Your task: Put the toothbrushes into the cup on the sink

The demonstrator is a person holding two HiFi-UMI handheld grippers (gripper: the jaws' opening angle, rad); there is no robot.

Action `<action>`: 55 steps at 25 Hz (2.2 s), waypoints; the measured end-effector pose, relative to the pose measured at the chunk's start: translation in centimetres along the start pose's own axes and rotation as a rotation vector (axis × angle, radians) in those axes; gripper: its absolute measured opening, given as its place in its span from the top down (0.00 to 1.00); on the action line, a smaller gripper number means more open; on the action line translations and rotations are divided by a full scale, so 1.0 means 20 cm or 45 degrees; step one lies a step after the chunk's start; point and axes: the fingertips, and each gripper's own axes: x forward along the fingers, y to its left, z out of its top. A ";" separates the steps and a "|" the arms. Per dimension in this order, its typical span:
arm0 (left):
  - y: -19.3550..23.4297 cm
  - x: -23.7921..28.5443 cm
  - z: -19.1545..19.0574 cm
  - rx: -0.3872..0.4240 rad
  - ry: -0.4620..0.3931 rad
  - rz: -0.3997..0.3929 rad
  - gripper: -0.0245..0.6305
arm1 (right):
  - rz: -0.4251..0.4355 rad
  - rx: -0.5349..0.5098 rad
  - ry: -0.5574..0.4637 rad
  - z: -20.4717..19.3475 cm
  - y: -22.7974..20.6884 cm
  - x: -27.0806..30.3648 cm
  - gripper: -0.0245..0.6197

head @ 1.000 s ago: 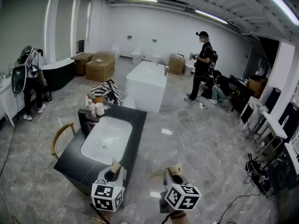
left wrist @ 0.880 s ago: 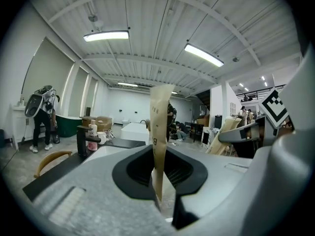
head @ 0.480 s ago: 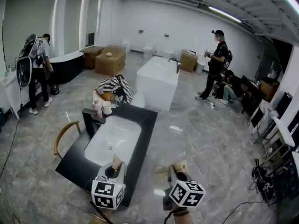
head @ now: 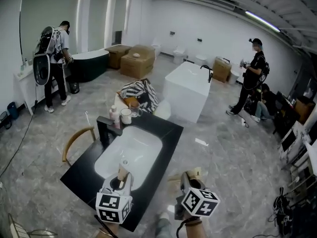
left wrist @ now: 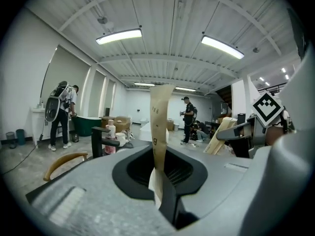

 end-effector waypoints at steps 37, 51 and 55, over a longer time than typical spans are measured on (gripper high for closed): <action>0.25 1.05 0.19 -0.140 -0.013 0.592 0.89 | 0.585 -0.344 0.076 0.64 -0.10 1.45 0.91; 0.39 1.24 0.28 -0.061 -0.002 0.555 0.89 | 0.596 -0.360 0.125 0.61 -0.05 1.64 0.91; 0.38 1.29 0.31 -0.020 -0.008 0.528 0.89 | 0.593 -0.358 0.139 0.59 -0.05 1.65 0.91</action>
